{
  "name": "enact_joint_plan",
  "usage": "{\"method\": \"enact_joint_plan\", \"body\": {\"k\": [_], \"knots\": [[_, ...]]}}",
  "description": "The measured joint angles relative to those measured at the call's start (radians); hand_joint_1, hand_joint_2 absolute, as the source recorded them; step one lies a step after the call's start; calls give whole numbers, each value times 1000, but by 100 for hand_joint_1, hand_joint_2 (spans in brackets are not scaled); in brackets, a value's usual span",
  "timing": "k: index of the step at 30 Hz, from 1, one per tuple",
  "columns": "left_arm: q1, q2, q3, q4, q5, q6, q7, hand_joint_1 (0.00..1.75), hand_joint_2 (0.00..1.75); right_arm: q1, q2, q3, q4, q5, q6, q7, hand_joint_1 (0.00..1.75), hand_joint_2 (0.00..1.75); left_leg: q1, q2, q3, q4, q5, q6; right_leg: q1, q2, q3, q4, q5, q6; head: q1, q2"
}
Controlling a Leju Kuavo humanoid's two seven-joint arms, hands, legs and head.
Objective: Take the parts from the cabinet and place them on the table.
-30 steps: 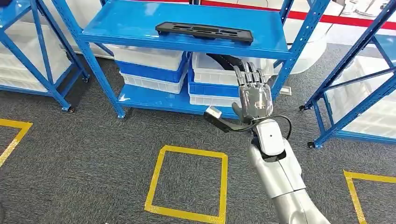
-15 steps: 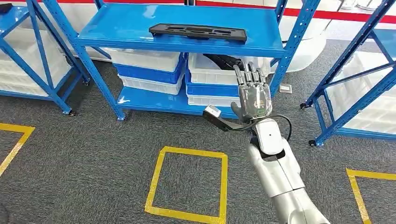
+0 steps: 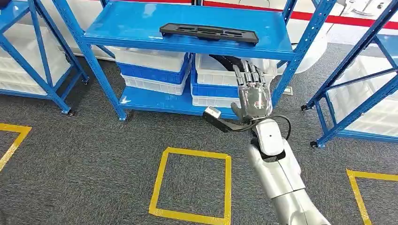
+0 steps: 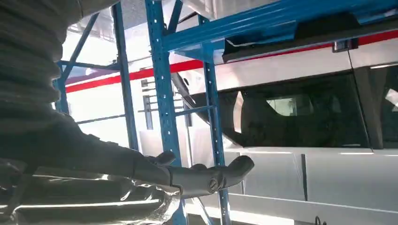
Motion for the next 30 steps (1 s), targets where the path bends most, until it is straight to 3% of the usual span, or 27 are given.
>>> {"method": "enact_joint_plan", "body": {"k": [1, 2, 3, 5, 6, 7, 8, 9, 12, 24, 25, 27, 28, 30], "knots": [[0, 0, 0, 0, -2, 0, 1, 0, 0, 5, -2, 0, 0, 0, 0, 1, 0, 175, -5, 0, 0, 0, 0, 2, 4, 0, -28, 55, -11, 4, 1, 0], [1, 0, 0, 0, -2, 1, 2, 0, 0, 8, -3, 0, 0, 0, 0, 1, 0, 175, -9, -2, 1, 0, 0, 2, 7, 0, -27, 48, 0, 8, 1, 0], [1, 0, 0, 0, -2, 2, 2, 0, 0, 9, -6, -1, 0, 0, 0, 2, 0, 175, -13, -3, 2, 1, 0, 2, 9, 0, -3, -5, 26, 12, 2, 0], [0, -1, 0, 0, -2, 2, 4, 0, 0, 7, -7, -1, 0, 0, 0, 2, 0, 175, -18, -4, 5, 1, -1, 2, 15, -1, 85, -187, 97, 13, 2, 0], [-1, -2, 0, 0, -2, 2, 4, 0, 0, 7, -7, -1, 0, 0, 0, 3, 0, 175, -19, -4, 6, 1, -2, 2, 18, -4, 122, -264, 119, 5, 2, 0], [-2, -2, 0, 0, -2, 2, 4, 0, 0, 7, -6, -1, 0, 0, 0, 3, 0, 175, -28, -4, 4, 5, -5, -3, 27, -4, 132, -276, 128, -5, -1, 0], [-2, -2, 0, 0, -2, 2, 4, 0, 0, 7, -7, -1, 0, 0, 0, 4, 0, 175, -28, -4, 3, 5, -5, -3, 24, -3, 128, -276, 130, -8, -1, 0], [-1, -1, 0, 0, -3, 2, 4, 0, 0, 8, -7, -1, 0, 0, 0, 5, 0, 175, -28, -4, 1, 10, -12, 10, 17, -3, 130, -278, 132, -6, -2, 0], [-1, -1, 0, 0, -5, 0, 2, 0, 0, 8, -8, -1, 0, 0, 0, 5, 0, 175, -23, -3, 2, 10, -9, 6, 24, -2, 130, -277, 132, -6, -1, 0], [-2, 0, -1, 0, -9, -10, 1, 0, 0, 8, -8, -1, 0, 0, 0, 5, 0, 175, -27, -3, -1, 11, -10, 9, 19, -2, 132, -282, 134, -2, -2, 0], [-2, -1, -1, 0, -9, -11, 1, 0, 0, 8, -8, -1, -2, 0, 0, 5, 0, 175, -17, -1, 9, -7, -1, 14, 29, -2, 130, -280, 131, 0, -2, 0], [-2, -1, -1, 0, -9, -11, 2, 0, 0, 6, -10, -3, -3, 0, 0, 5, 0, 175, -13, 2, 15, -16, 5, 21, 25, -3, 106, -229, 99, -3, 0, 0], [-4, -1, -1, 0, -9, -11, 4, 0, 0, 7, -12, -5, -3, 0, 0, 5, 0, 175, -12, 3, 14, -16, 5, 21, 24, -3, 51, -110, 47, -10, 3, 0], [-3, -2, -1, 0, -9, -11, 4, 0, 0, 14, -13, -6, -3, 0, 0, 5, 0, 175, -13, 3, 13, -15, 5, 21, 20, -3, -19, 39, -3, -7, 2, 0]]}}
